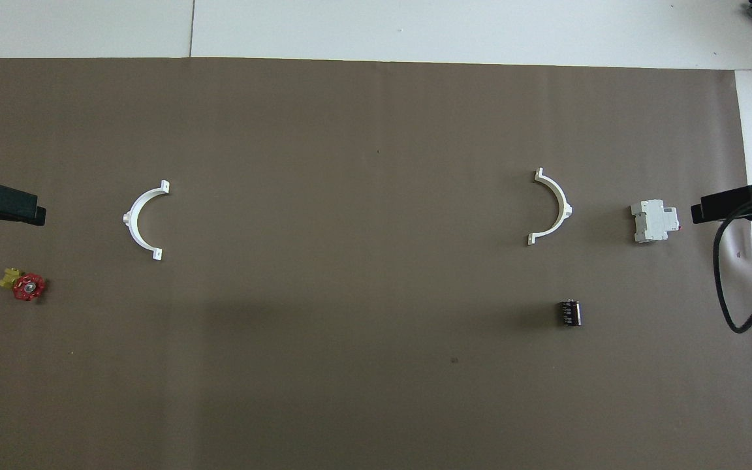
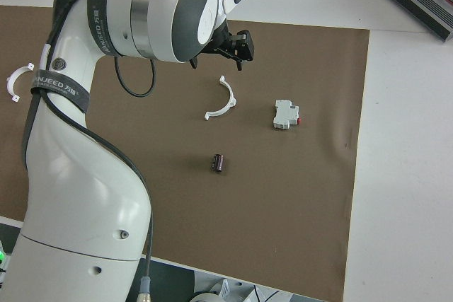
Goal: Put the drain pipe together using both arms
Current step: 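Move the right gripper toward the white clamp half nearer it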
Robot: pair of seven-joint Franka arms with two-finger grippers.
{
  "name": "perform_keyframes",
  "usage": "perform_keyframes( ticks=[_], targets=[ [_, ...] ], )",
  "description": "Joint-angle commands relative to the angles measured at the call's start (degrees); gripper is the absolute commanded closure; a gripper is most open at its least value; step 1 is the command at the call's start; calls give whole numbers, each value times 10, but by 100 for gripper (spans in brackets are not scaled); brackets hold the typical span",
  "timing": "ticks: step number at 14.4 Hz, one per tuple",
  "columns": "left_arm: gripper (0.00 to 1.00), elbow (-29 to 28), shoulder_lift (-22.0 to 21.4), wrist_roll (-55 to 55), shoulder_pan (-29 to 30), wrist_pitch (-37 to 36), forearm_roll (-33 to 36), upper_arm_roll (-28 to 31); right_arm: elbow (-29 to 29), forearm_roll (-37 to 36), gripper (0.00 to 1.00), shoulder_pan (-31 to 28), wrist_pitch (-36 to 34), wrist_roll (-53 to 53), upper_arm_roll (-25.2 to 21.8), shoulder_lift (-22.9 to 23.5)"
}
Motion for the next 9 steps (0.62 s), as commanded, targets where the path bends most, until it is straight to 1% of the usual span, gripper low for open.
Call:
perform_keyframes(
  ticks=[1,5,7,9],
  targets=[
    [0,-16,-14,6,7,8,-9,-2,-2,8,0,-5,7,-7,5,-1],
    [0,-16,-14,6,7,8,-9,-2,-12,8,0,1,22,5,5,7],
    [0,-16,-14,6,7,8,-9,-2,-14,8,0,5,26,14,8,20],
    [0,-16,-14,6,6,8,-9,-2,-23,8,0,7,46,14,9,30]
  ],
)
